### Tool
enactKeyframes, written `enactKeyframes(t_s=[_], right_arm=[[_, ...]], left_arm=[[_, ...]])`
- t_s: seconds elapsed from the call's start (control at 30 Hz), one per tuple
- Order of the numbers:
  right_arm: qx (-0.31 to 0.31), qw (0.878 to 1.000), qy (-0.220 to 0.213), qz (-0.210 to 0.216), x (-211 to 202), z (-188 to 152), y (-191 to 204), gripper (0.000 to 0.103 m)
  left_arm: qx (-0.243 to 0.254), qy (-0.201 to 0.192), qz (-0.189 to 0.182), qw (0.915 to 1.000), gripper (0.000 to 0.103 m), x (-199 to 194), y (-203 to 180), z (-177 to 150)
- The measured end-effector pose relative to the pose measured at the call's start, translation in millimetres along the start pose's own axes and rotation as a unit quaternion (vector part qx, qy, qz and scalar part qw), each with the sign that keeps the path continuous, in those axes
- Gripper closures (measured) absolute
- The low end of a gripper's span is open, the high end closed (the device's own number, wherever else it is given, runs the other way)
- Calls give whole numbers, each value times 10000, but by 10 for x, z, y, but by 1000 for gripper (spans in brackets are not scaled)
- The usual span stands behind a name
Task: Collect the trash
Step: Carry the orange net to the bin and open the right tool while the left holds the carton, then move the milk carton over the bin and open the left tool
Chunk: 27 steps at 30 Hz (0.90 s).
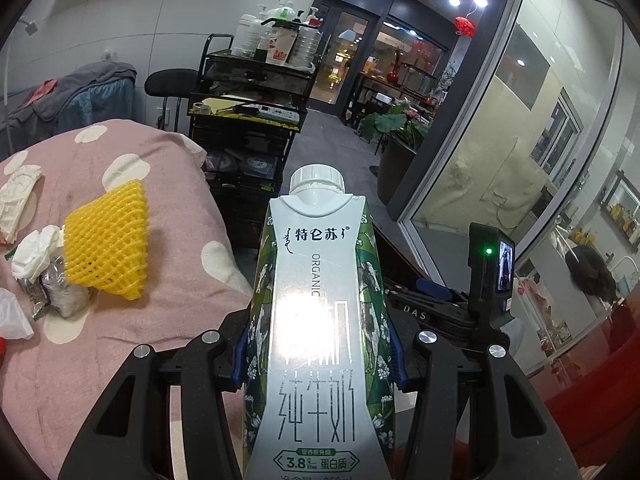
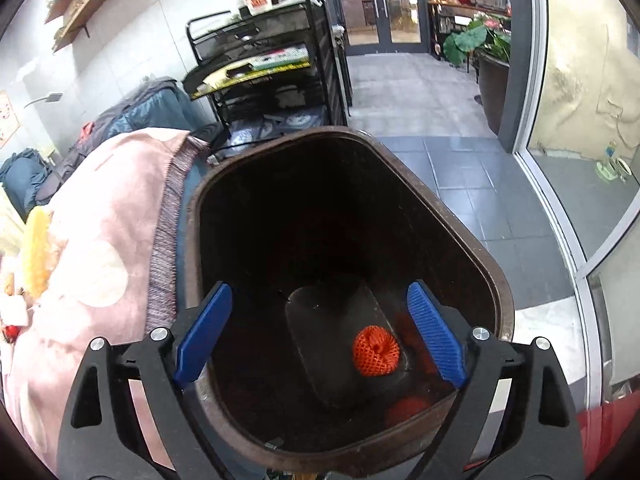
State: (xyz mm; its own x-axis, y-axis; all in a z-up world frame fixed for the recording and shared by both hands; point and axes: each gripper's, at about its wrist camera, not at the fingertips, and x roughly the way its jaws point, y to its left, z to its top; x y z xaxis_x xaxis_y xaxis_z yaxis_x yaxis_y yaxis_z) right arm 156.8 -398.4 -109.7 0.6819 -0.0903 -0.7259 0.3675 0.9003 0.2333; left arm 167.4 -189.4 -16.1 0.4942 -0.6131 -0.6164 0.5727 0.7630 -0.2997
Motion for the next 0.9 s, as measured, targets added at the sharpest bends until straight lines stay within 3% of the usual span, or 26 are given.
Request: enactKeyframes(t_s=[0.2, 0.4, 0.9], right_arm=[[70, 9993, -364, 27, -281, -30, -21, 13], [157, 9964, -786, -272, -546, 30, -113, 11], [532, 9906, -969, -812, -883, -63, -615, 10]], left_arm=[[81, 139, -113, 9998, 53, 162, -119, 82], [174, 351, -172, 9991, 53, 389, -243, 172], [177, 1042, -120, 9943, 53, 1134, -461, 383]])
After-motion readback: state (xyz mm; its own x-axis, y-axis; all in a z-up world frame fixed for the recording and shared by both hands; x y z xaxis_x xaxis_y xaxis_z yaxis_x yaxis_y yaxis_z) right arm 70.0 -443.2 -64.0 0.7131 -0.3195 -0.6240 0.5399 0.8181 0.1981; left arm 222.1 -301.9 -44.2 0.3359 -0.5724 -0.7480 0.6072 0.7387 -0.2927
